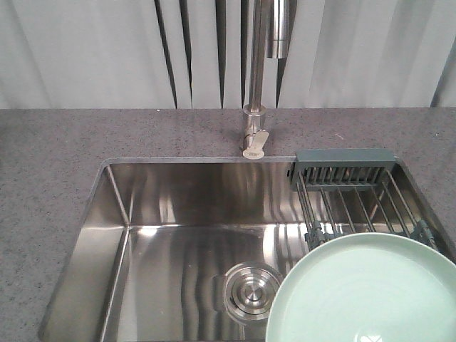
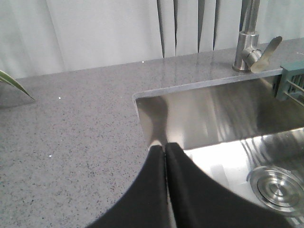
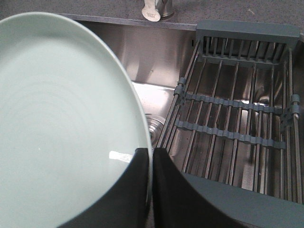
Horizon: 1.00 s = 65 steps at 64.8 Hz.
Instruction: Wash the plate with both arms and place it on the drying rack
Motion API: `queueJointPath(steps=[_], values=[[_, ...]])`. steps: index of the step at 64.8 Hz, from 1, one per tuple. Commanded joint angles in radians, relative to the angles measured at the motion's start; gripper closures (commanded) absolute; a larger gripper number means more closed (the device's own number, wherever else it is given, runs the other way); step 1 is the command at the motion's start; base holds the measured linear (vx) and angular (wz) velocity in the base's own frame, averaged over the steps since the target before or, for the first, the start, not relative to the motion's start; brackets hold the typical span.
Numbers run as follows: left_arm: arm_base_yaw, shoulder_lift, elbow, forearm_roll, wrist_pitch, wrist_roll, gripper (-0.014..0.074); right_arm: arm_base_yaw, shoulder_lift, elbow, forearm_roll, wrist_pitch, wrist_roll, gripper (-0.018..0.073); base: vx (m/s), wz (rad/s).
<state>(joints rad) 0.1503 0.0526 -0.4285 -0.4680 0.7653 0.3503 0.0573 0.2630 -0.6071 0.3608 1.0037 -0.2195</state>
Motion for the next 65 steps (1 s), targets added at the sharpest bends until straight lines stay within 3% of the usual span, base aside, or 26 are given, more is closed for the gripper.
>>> queueJointPath(steps=[1, 20, 34, 53, 65], values=[[-0.006, 0.011, -0.022, -0.018, -0.084, -0.002, 0.0603, -0.003, 0.012, -0.023, 0.02, -0.068, 0.005, 0.0561, 0.0, 0.0], [-0.007, 0.011, -0.022, -0.019, -0.171, -0.002, 0.0603, -0.003, 0.012, -0.023, 0.016, -0.082, 0.005, 0.0561, 0.0, 0.0], [-0.011, 0.011, -0.022, -0.019, -0.141, -0.002, 0.0603, -0.003, 0.029, -0.062, 0.009, -0.246, 0.017, 0.0561, 0.0, 0.0], [-0.018, 0.011, -0.022, -0.019, -0.131, -0.002, 0.0603, -0.003, 0.357, -0.304, -0.065, -0.22, 0.01, 0.0561, 0.0, 0.0], [-0.018, 0.011, -0.022, -0.019, -0.131, -0.002, 0.0603, -0.003, 0.595, -0.421, -0.036, -0.17, -0.041, 0.0561, 0.0, 0.0]])
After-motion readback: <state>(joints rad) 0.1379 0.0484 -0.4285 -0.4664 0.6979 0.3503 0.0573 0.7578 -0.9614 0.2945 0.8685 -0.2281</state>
